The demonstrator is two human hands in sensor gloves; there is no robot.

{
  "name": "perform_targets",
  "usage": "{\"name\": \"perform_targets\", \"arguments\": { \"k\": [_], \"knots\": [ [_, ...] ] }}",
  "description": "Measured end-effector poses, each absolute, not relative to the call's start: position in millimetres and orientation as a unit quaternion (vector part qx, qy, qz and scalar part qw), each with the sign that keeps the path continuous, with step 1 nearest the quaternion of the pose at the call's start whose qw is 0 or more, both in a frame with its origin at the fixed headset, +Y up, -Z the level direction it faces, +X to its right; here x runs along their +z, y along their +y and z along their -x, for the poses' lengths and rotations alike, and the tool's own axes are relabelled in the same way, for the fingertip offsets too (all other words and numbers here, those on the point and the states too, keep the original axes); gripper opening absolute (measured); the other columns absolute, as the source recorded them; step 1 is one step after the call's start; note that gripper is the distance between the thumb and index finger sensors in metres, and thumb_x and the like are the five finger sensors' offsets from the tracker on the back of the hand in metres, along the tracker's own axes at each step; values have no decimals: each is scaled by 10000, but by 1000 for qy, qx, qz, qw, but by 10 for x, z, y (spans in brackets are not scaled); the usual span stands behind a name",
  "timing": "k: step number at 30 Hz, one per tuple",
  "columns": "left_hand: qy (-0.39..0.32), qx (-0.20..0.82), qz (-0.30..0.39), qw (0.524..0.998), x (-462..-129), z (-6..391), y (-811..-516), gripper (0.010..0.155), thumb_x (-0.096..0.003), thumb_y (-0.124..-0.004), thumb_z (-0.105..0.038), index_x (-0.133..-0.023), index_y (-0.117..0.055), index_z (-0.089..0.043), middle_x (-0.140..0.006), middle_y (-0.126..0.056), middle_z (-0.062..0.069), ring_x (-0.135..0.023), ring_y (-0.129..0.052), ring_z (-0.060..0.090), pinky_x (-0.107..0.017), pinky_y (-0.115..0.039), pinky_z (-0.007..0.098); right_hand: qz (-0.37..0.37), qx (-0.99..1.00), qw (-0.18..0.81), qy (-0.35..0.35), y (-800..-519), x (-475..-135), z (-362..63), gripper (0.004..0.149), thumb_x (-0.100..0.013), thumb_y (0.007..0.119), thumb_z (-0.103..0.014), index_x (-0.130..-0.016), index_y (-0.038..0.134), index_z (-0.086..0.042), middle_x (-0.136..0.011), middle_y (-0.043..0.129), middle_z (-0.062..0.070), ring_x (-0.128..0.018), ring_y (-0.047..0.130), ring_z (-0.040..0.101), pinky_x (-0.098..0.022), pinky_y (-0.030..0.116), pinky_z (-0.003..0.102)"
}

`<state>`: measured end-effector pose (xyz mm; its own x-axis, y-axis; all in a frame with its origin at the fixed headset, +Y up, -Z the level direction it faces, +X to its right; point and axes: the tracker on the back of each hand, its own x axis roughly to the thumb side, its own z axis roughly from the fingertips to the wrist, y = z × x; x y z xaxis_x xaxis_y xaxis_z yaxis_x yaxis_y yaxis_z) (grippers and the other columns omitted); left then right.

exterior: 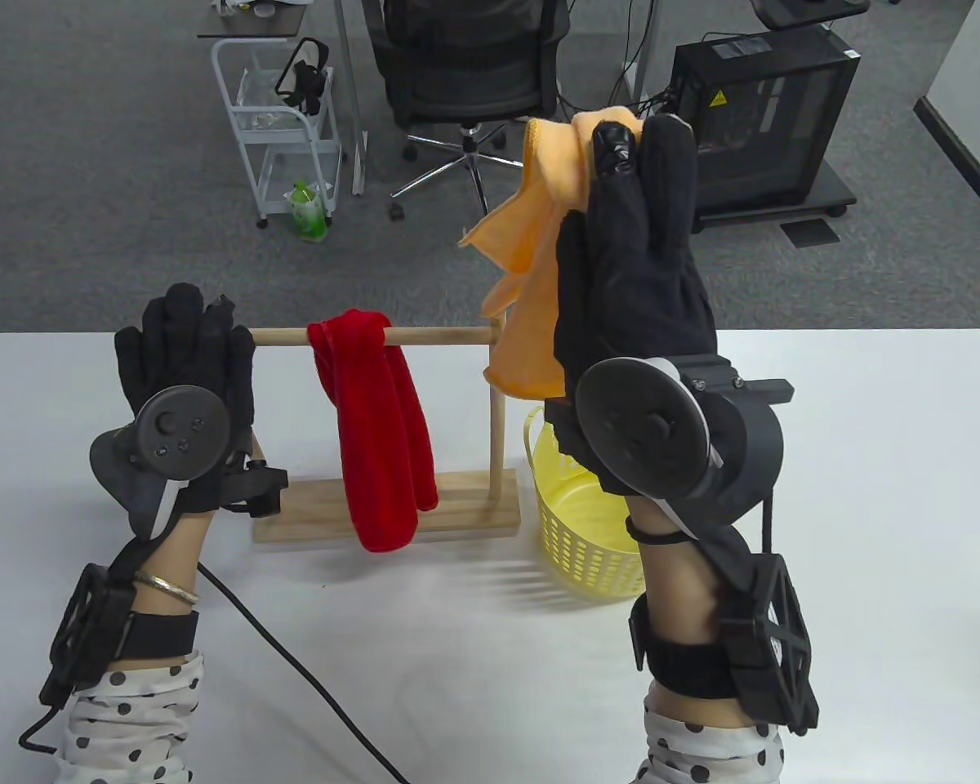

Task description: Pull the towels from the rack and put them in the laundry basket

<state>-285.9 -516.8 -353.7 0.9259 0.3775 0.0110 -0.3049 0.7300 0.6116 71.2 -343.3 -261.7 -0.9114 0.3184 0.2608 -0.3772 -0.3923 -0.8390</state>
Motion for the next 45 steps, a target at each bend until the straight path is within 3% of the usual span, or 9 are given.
{"name": "perform_targets", "arguments": {
  "k": [12,16,25,32,38,45],
  "knots": [
    [57,185,-320,928,-3536,2857,-5171,621,-650,-463,-553,-1141,-690,-250,-1294,-478,-67,-1226,-397,180,-954,-166,399,16,847,145,-512,-3544,-2593,-1031,588,-631,653,-392,-1172,507,-216,-1210,387,122,-1030,733,233,-803,665,353],
    [57,184,-320,928,-3531,2854,-5174,619,-649,-462,-554,-1141,-690,-255,-1294,-477,-65,-1225,-399,179,-954,-167,398,17,868,149,-473,-3777,-2696,-1106,616,-629,653,-429,-1180,492,-207,-1215,366,137,-1037,718,262,-806,649,380],
    [55,184,-320,928,-3522,2853,-5182,620,-650,-460,-553,-1142,-688,-253,-1295,-472,-65,-1225,-394,179,-953,-163,398,14,923,172,-344,-4586,-3006,-1222,614,-628,643,-438,-1175,503,-198,-1211,386,149,-1019,740,284,-794,654,402],
    [56,185,-320,927,-3525,2853,-5186,621,-649,-457,-554,-1145,-679,-256,-1297,-466,-66,-1227,-387,176,-954,-158,396,0,960,124,-249,-5130,-3146,-1203,621,-627,637,-449,-1178,502,-196,-1213,391,153,-1010,748,300,-788,641,432],
    [56,186,-320,927,-3530,2852,-5190,621,-648,-455,-555,-1145,-678,-256,-1297,-463,-70,-1228,-383,175,-953,-155,395,2,977,94,-192,-5421,-3203,-1166,567,-624,598,-490,-1137,648,-253,-1210,547,71,-969,780,313,-748,646,483],
    [56,187,-321,927,-3533,2853,-5192,620,-649,-451,-555,-1147,-671,-259,-1298,-458,-71,-1229,-377,175,-953,-150,394,2,982,50,-184,-5534,-3229,-1147,586,-619,585,-508,-1146,638,-260,-1200,589,65,-1008,730,306,-764,617,489]
  ]
}}
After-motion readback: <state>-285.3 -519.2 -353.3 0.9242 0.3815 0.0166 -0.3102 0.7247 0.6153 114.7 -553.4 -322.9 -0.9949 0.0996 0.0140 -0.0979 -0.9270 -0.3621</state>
